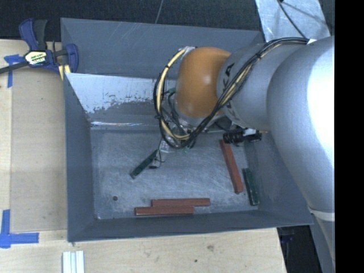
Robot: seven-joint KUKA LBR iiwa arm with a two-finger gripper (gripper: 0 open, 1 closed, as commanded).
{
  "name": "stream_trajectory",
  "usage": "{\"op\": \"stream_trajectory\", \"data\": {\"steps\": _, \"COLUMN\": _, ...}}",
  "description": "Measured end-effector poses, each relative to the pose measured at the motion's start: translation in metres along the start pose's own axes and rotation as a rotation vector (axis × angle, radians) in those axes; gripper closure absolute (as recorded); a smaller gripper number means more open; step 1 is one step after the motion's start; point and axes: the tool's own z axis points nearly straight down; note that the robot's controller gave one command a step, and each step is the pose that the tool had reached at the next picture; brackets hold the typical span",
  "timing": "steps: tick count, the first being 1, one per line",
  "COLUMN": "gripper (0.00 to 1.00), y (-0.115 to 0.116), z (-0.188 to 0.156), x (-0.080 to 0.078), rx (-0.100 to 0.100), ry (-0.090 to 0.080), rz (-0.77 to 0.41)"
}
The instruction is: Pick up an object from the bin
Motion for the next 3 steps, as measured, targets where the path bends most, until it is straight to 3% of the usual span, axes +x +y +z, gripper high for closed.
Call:
{"op": "stream_trajectory", "data": {"steps": 1, "gripper": 0.0, "y": -0.018, "z": 0.012, "x": 0.008, "rx": 0.0, "ry": 0.0, "rz": -0.165}}
{"op": "stream_trajectory", "data": {"steps": 2, "gripper": 0.0, "y": 0.017, "z": 0.015, "x": 0.026, "rx": 0.0, "ry": -0.002, "rz": -0.24}}
{"op": "stream_trajectory", "data": {"steps": 3, "gripper": 0.0, "y": 0.04, "z": 0.019, "x": 0.04, "rx": -0.002, "ry": -0.001, "rz": -0.193}}
